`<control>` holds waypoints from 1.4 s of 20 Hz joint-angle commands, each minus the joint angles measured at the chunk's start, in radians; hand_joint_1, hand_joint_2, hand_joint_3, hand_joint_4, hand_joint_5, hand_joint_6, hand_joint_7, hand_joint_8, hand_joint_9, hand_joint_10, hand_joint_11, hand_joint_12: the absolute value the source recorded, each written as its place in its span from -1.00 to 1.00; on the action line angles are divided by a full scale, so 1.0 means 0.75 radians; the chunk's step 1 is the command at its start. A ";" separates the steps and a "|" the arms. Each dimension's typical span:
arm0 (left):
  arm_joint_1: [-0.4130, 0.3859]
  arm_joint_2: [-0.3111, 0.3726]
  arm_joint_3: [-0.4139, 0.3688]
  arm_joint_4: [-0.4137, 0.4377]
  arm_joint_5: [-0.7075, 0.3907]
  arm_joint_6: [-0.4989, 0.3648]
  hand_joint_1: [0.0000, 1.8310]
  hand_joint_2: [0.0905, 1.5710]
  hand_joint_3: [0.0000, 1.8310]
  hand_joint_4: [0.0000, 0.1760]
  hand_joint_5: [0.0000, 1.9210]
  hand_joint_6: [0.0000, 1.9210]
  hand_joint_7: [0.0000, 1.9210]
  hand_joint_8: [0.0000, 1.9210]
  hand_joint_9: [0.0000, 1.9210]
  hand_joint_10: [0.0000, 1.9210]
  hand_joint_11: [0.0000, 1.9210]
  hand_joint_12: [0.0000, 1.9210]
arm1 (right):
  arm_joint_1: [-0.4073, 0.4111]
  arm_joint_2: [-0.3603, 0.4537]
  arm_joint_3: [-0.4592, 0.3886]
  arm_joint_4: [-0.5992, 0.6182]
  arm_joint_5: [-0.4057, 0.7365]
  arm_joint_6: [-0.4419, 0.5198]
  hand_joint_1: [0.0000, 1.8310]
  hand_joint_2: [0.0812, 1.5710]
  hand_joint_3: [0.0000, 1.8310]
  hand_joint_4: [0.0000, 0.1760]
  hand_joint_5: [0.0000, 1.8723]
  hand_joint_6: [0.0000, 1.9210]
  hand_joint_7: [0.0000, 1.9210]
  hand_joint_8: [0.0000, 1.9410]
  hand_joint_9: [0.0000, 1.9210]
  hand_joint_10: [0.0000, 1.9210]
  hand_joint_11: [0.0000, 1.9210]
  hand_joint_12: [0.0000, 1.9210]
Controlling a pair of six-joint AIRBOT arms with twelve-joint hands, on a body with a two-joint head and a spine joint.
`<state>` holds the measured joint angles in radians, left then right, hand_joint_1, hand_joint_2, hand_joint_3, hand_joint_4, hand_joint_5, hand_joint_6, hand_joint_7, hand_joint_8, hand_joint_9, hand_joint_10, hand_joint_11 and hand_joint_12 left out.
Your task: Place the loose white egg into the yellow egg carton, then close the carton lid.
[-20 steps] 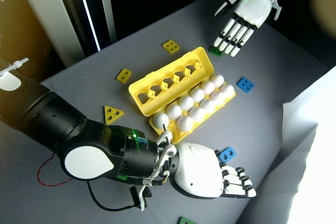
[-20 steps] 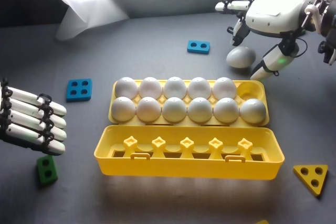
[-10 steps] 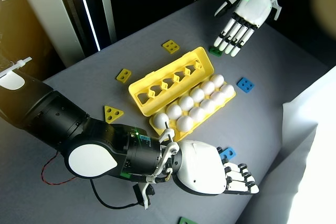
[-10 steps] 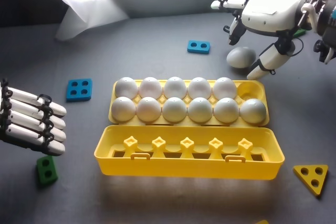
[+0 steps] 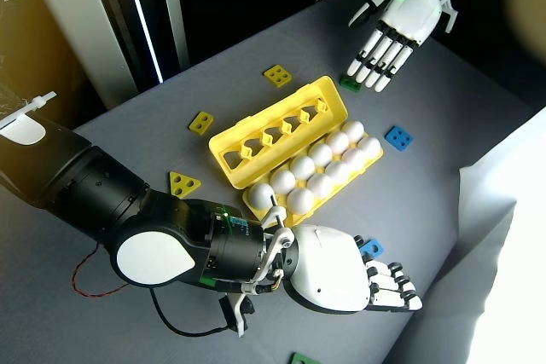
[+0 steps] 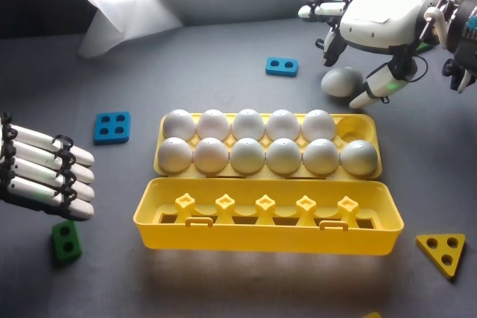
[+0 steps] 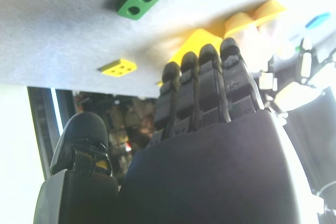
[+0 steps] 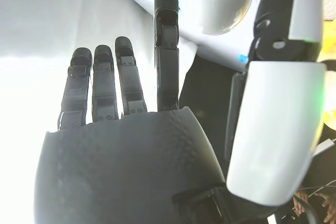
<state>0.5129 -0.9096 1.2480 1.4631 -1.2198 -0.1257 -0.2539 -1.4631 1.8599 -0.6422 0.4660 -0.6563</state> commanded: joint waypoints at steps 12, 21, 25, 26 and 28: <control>-0.016 0.019 -0.009 -0.065 -0.068 -0.006 -1.00 0.65 -1.00 -1.00 -0.86 -1.00 -0.86 -1.00 -0.90 -1.00 -0.99 -0.99 | 0.010 0.012 0.010 0.048 0.106 -0.003 0.18 0.29 -1.00 0.70 0.21 -0.24 -0.64 -1.00 -0.86 -1.00 -1.00 -1.00; -0.016 0.021 -0.008 -0.064 -0.068 -0.006 -1.00 0.66 -1.00 -1.00 -0.81 -0.98 -0.81 -0.98 -0.87 -0.99 -0.96 -0.97 | 0.065 0.118 -0.117 0.020 0.106 0.042 0.18 0.28 -1.00 1.00 0.23 -0.27 -0.61 -1.00 -0.83 -1.00 -1.00 -1.00; -0.016 0.021 -0.009 -0.064 -0.068 -0.006 -1.00 0.66 -1.00 -1.00 -0.83 -0.99 -0.84 -1.00 -0.89 -1.00 -0.97 -0.97 | 0.104 0.231 -0.281 0.017 0.075 0.042 0.16 0.29 -1.00 1.00 0.20 -0.23 -0.62 -1.00 -0.87 -1.00 -1.00 -1.00; -0.016 0.021 -0.009 -0.064 -0.068 -0.006 -1.00 0.65 -1.00 -1.00 -0.82 -0.99 -0.82 -0.99 -0.88 -0.99 -0.96 -0.97 | 0.111 0.262 -0.325 0.017 0.062 0.042 0.17 0.29 -1.00 1.00 0.21 -0.23 -0.61 -1.00 -0.86 -0.99 -1.00 -1.00; -0.016 0.022 -0.009 -0.064 -0.068 -0.006 -1.00 0.65 -1.00 -1.00 -0.82 -0.99 -0.82 -0.99 -0.88 -0.99 -0.96 -0.96 | 0.117 0.323 -0.413 0.018 0.036 0.046 0.17 0.29 -1.00 1.00 0.21 -0.24 -0.60 -0.99 -0.85 -0.99 -1.00 -1.00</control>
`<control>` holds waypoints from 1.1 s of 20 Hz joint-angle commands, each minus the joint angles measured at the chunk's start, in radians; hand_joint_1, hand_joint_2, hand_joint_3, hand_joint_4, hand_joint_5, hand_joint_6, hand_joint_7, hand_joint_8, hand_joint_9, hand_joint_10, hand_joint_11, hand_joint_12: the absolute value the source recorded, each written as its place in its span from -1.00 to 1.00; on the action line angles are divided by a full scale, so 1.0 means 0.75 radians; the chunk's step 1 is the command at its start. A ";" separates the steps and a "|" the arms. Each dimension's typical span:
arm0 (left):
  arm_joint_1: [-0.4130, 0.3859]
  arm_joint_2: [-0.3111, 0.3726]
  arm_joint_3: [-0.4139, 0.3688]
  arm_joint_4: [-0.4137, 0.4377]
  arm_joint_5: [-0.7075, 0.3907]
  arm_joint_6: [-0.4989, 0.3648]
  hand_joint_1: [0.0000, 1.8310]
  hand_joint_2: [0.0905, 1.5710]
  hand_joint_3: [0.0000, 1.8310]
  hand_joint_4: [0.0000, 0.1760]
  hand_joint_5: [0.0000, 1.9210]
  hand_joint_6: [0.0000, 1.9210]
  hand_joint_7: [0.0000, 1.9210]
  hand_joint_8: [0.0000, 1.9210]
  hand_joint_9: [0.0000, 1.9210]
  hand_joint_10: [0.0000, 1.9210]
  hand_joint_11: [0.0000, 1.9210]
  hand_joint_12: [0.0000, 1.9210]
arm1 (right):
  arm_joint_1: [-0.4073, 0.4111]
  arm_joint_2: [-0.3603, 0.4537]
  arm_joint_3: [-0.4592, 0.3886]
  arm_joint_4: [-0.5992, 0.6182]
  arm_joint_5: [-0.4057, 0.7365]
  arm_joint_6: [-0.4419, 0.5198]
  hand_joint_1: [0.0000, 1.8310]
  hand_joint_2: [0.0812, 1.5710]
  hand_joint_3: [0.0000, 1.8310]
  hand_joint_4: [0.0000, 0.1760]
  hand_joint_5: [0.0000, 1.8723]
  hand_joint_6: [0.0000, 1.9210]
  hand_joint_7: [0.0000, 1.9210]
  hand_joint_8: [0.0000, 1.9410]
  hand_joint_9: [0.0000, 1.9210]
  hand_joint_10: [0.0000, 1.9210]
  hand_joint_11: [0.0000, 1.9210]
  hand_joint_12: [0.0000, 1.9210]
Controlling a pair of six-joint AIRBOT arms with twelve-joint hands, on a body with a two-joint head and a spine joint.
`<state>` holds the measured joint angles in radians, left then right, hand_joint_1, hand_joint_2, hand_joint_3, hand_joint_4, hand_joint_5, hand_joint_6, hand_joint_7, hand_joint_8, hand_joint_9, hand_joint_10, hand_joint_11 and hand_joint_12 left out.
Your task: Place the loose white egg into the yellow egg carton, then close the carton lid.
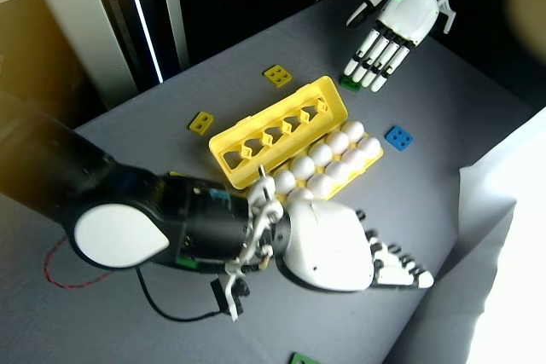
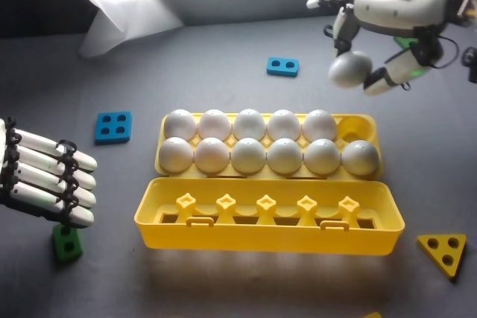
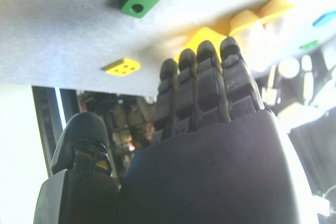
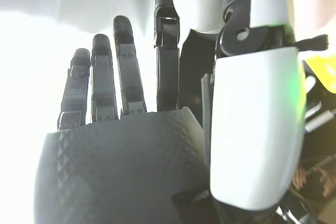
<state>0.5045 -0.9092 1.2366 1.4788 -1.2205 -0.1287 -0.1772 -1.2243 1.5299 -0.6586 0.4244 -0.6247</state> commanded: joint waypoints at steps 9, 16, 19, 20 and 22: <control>-0.004 0.025 0.002 -0.085 -0.066 -0.002 -1.00 0.66 -1.00 -1.00 -0.82 -0.99 -0.84 -1.00 -0.88 -1.00 -0.98 -0.95 | -0.009 0.139 -0.147 0.077 0.021 0.230 0.17 0.29 -1.00 1.00 0.22 -0.25 -0.59 -1.00 -0.84 -1.00 -1.00 -1.00; -0.004 0.025 0.002 -0.085 -0.065 -0.002 -1.00 0.66 -1.00 -1.00 -0.85 -0.99 -0.86 -0.99 -0.89 -0.99 -0.98 -0.99 | -0.093 0.137 -0.167 0.077 0.020 0.262 0.18 0.29 -1.00 0.75 0.21 -0.24 -0.64 -1.00 -0.89 -1.00 -1.00 -1.00; -0.004 0.025 0.002 -0.085 -0.065 -0.002 -1.00 0.67 -1.00 -1.00 -0.83 -0.99 -0.84 -0.99 -0.89 -0.99 -0.98 -0.99 | -0.109 0.136 -0.172 0.077 0.021 0.255 0.19 0.29 -1.00 0.47 0.23 -0.26 -0.58 -1.00 -0.87 -0.99 -1.00 -1.00; -0.005 0.025 0.002 -0.085 -0.065 -0.002 -1.00 0.66 -1.00 -1.00 -0.82 -0.98 -0.84 -0.99 -0.88 -0.99 -0.97 -0.99 | -0.111 0.136 -0.172 0.077 0.022 0.247 0.20 0.29 -1.00 0.10 0.22 -0.25 -0.58 -1.00 -0.87 -0.99 -1.00 -1.00; -0.006 0.025 0.002 -0.085 -0.065 -0.002 -1.00 0.65 -1.00 -1.00 -0.80 -1.00 -0.81 -1.00 -0.86 -1.00 -0.97 -0.97 | -0.112 0.133 -0.172 0.077 0.024 0.228 0.18 0.30 -1.00 0.46 0.21 -0.23 -0.62 -1.00 -0.88 -1.00 -1.00 -1.00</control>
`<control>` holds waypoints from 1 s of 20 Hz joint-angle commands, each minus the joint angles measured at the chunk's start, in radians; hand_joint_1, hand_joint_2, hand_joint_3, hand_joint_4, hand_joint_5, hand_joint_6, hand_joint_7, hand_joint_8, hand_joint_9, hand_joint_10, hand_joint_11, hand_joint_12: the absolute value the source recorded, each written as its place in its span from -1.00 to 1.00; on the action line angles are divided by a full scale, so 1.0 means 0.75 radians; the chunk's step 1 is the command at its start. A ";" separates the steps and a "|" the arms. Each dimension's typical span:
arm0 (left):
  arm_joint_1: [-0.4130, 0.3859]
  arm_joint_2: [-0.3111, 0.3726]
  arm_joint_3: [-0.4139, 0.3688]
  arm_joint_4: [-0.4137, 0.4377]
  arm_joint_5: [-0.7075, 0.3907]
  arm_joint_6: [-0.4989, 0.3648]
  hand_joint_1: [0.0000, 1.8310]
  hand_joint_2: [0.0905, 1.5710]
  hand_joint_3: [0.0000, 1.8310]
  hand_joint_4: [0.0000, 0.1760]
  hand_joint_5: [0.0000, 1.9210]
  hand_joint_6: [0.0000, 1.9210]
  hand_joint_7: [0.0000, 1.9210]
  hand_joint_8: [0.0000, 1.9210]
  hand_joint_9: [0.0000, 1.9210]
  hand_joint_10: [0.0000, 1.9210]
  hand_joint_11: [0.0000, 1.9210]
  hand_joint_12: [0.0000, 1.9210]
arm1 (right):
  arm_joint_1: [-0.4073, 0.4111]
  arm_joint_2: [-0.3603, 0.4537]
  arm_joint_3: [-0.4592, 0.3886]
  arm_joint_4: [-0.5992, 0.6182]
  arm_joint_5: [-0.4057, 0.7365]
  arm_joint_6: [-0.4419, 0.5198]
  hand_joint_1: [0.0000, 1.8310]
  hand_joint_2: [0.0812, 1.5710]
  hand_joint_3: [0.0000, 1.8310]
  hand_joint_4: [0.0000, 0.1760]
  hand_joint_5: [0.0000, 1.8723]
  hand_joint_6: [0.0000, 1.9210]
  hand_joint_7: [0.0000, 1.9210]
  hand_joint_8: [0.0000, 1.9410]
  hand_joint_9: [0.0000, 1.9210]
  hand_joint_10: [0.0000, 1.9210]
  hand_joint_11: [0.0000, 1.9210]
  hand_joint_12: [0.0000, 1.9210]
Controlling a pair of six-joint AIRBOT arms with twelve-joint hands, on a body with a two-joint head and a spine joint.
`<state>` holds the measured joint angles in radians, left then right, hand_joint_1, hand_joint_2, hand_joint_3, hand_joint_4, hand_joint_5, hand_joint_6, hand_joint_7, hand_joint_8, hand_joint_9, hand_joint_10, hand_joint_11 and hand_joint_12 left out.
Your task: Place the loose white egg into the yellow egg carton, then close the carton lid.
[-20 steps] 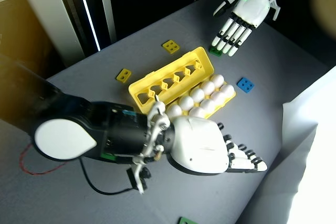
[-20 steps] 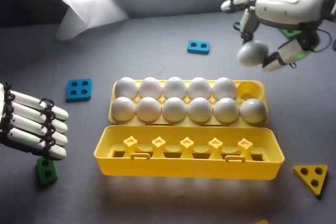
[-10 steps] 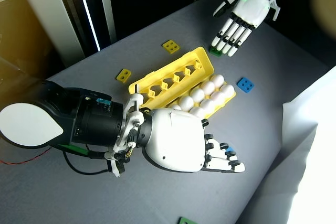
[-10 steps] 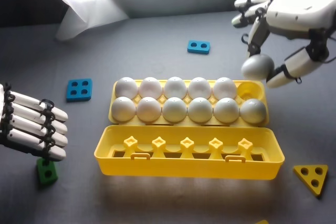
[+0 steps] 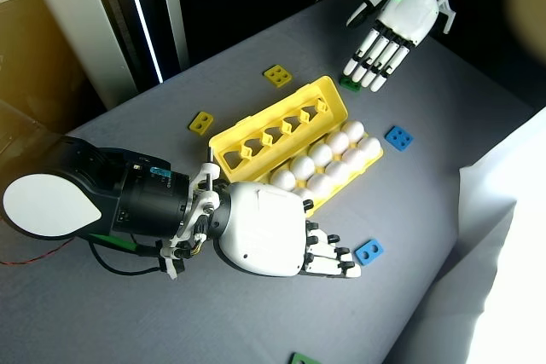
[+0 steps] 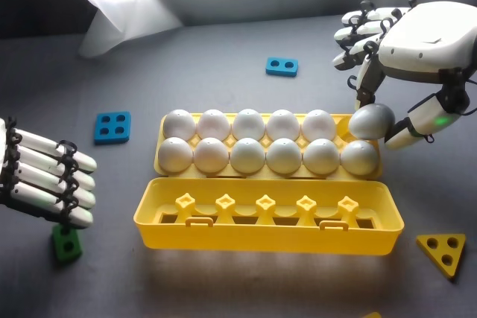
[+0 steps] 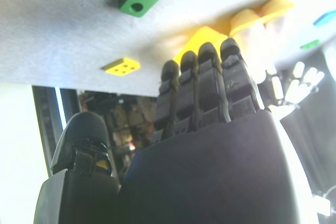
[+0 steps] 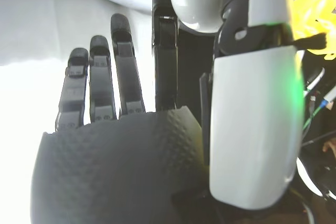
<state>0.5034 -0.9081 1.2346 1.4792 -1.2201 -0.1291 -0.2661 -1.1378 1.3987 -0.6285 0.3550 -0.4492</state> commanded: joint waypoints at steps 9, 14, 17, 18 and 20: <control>-0.006 0.022 0.004 -0.085 -0.065 -0.001 -1.00 0.66 -1.00 -1.00 -0.85 -1.00 -0.85 -1.00 -0.91 -1.00 -1.00 -0.99 | 0.007 0.005 0.003 0.036 0.123 -0.049 0.16 0.30 -1.00 0.96 0.19 -0.21 -0.60 -1.00 -0.86 -1.00 -1.00 -1.00; -0.007 0.021 0.004 -0.085 -0.065 -0.001 -1.00 0.65 -1.00 -1.00 -0.81 -1.00 -0.82 -1.00 -0.88 -1.00 -0.99 -0.99 | 0.024 -0.004 0.003 0.037 0.131 -0.053 0.17 0.29 -1.00 0.91 0.21 -0.23 -0.56 -1.00 -0.84 -1.00 -1.00 -1.00; -0.008 0.021 0.004 -0.084 -0.065 -0.004 -1.00 0.66 -1.00 -1.00 -0.82 -0.99 -0.83 -0.99 -0.89 -0.99 -0.98 -0.99 | 0.049 -0.014 0.003 0.037 0.131 -0.053 0.17 0.30 -1.00 0.71 0.20 -0.23 -0.56 -1.00 -0.82 -1.00 -1.00 -1.00; -0.009 0.021 0.004 -0.083 -0.065 -0.005 -1.00 0.64 -1.00 -1.00 -0.82 -0.99 -0.83 -0.99 -0.88 -0.99 -0.98 -0.99 | 0.059 -0.019 0.004 0.037 0.131 -0.055 0.18 0.30 -1.00 0.68 0.20 -0.23 -0.56 -1.00 -0.82 -1.00 -1.00 -1.00; -0.010 0.021 0.004 -0.083 -0.065 -0.006 -1.00 0.66 -1.00 -1.00 -0.81 -0.99 -0.82 -0.99 -0.86 -0.99 -0.96 -0.98 | 0.070 -0.027 0.004 0.037 0.131 -0.055 0.15 0.31 -1.00 0.99 0.17 -0.17 -0.58 -1.00 -0.86 -1.00 -1.00 -1.00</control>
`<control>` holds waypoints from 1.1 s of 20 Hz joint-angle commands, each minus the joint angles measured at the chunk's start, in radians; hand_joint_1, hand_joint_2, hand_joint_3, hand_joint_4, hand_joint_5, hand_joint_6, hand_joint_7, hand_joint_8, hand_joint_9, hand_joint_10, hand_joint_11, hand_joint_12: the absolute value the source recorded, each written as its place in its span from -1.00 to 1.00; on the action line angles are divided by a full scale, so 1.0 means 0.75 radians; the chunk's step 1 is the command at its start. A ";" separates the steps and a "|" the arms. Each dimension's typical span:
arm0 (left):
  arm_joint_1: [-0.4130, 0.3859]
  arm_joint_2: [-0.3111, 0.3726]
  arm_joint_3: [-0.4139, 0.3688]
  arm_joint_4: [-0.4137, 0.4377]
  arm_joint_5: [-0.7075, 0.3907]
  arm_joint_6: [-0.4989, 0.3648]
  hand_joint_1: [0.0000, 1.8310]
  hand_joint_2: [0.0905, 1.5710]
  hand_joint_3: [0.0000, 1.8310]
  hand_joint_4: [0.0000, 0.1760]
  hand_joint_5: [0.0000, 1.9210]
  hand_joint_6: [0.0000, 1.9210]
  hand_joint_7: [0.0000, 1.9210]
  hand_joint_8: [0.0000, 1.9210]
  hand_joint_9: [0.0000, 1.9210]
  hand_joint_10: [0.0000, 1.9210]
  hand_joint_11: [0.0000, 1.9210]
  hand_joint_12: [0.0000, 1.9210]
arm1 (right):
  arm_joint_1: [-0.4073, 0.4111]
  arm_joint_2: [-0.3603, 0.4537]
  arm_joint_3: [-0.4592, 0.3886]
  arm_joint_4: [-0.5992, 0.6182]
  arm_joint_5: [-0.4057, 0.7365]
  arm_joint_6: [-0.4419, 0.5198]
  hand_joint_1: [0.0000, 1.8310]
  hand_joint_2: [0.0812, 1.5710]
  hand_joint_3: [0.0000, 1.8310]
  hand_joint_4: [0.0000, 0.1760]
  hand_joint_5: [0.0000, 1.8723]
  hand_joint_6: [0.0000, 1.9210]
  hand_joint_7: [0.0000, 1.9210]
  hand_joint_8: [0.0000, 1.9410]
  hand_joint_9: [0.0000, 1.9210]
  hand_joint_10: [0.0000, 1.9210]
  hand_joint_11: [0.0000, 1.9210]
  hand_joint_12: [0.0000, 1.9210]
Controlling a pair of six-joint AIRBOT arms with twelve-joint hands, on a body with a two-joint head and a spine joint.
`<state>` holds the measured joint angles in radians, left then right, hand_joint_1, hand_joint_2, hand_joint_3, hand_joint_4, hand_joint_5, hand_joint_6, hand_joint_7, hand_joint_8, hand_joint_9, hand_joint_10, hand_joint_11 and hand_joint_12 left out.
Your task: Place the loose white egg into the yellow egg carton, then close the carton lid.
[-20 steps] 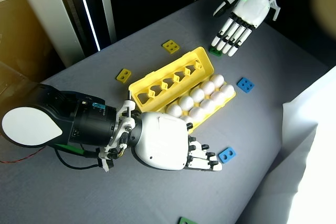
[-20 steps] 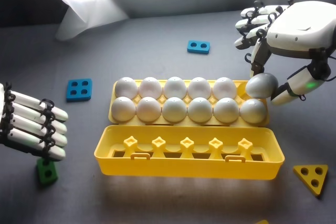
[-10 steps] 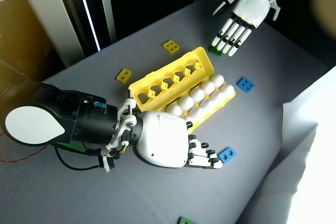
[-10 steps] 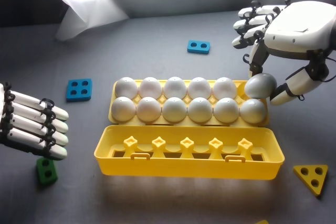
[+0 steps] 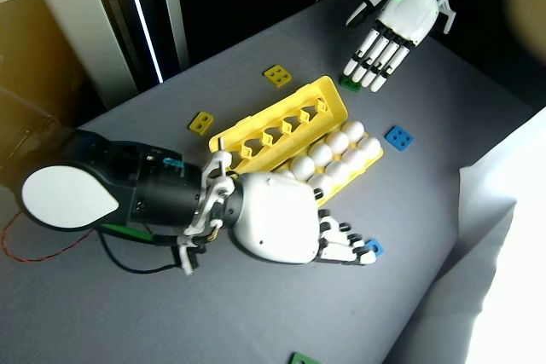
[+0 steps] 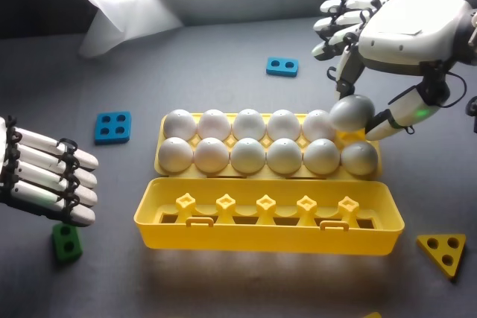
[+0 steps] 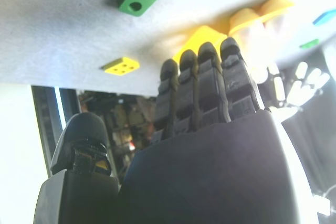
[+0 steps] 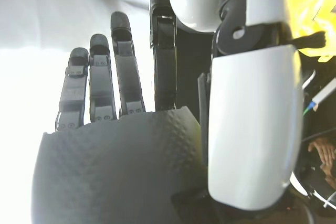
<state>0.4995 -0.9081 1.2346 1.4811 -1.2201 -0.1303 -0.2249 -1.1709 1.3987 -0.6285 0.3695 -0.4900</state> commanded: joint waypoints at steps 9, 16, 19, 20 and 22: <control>-0.005 0.020 0.004 -0.083 -0.065 -0.007 -1.00 0.65 -1.00 -1.00 -0.84 -1.00 -0.86 -1.00 -0.91 -1.00 -1.00 -1.00 | -0.003 0.010 0.003 0.037 0.112 -0.017 0.17 0.30 -1.00 0.98 0.20 -0.22 -0.56 -0.99 -0.83 -0.99 -1.00 -1.00; -0.005 0.020 0.004 -0.083 -0.065 -0.007 -1.00 0.66 -1.00 -1.00 -0.82 -1.00 -0.83 -1.00 -0.89 -1.00 -1.00 -0.98 | -0.006 0.003 0.003 0.037 0.123 -0.023 0.14 0.32 -1.00 1.00 0.14 -0.13 -0.67 -1.00 -0.93 -1.00 -1.00 -1.00; -0.005 0.020 0.004 -0.083 -0.065 -0.007 -1.00 0.66 -1.00 -1.00 -0.80 -0.99 -0.83 -1.00 -0.88 -0.99 -0.99 -1.00 | -0.020 0.004 0.004 0.037 0.123 -0.030 -0.03 0.15 -1.00 0.76 -0.01 -0.87 -0.75 -0.99 -0.99 -1.00 -1.00 -1.00; -0.005 0.020 0.004 -0.083 -0.065 -0.007 -1.00 0.66 -1.00 -1.00 -0.82 -1.00 -0.84 -1.00 -0.89 -1.00 -1.00 -1.00 | -0.023 0.004 0.004 0.037 0.123 -0.032 -0.08 0.10 -1.00 0.72 -0.02 -0.96 -0.76 -1.00 -0.99 -1.00 -1.00 -1.00; -0.005 0.020 0.004 -0.083 -0.065 -0.008 -1.00 0.64 -1.00 -1.00 -0.76 -1.00 -0.78 -1.00 -0.82 -1.00 -0.96 -0.97 | -0.032 0.005 0.004 0.037 0.123 -0.033 -0.20 0.04 -1.00 0.90 -0.09 -1.00 -0.86 -1.00 -1.00 -1.00 -1.00 -1.00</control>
<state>0.4995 -0.9081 1.2346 1.4830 -1.2201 -0.1326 -0.2523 -1.1774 1.4014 -0.6270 0.3740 -0.5205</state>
